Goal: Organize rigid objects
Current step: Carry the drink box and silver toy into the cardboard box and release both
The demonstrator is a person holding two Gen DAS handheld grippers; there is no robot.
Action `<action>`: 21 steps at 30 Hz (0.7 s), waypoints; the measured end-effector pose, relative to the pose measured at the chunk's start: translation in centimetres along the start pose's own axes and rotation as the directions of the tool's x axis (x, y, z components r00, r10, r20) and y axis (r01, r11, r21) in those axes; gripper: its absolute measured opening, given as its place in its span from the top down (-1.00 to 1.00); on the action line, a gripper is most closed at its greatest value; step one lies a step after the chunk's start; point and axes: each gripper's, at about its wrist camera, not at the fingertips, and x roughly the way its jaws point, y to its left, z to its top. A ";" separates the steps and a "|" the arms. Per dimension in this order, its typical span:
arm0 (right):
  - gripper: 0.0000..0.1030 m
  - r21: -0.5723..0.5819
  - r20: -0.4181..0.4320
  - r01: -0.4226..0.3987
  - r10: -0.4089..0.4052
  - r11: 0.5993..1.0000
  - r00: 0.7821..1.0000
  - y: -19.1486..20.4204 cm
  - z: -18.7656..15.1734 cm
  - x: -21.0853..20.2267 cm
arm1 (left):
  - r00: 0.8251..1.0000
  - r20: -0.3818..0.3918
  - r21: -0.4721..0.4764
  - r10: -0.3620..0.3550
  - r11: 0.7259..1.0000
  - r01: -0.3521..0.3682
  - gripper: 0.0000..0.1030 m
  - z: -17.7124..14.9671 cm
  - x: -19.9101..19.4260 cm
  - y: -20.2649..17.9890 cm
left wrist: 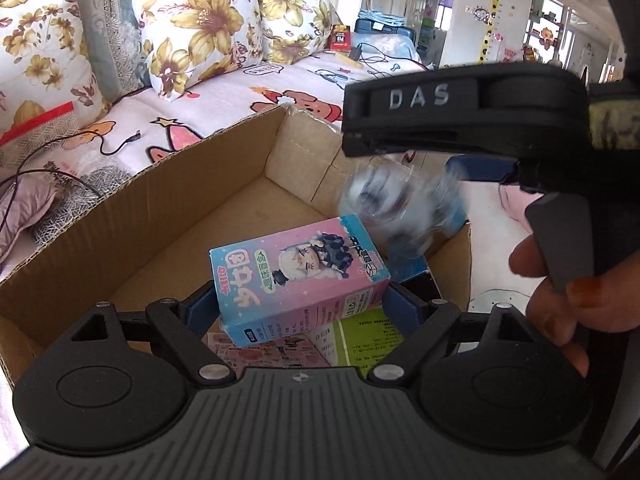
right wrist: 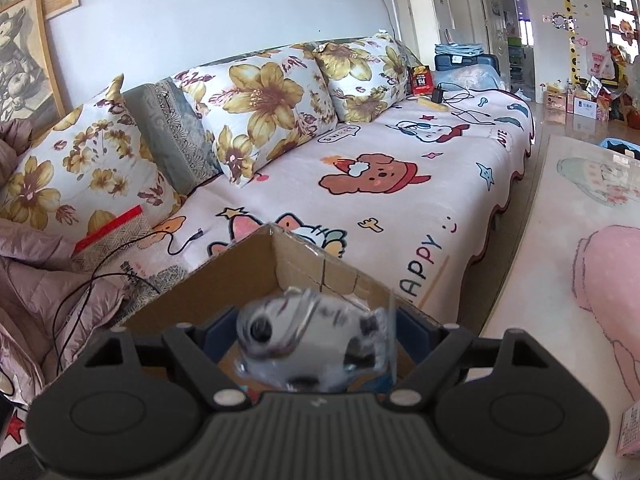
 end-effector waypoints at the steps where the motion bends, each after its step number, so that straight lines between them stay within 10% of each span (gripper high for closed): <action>1: -0.70 0.008 0.011 0.002 -0.002 1.000 1.000 -0.1 0.1 -0.3 | 1.000 0.002 0.004 0.012 1.000 -0.012 -1.00 0.0 -0.1 0.0; 21: -0.86 0.099 0.193 0.265 -0.280 0.959 0.940 -3.6 -3.2 -9.9 | 0.988 0.145 0.092 0.052 0.994 -0.066 -1.00 -0.2 -2.2 -0.3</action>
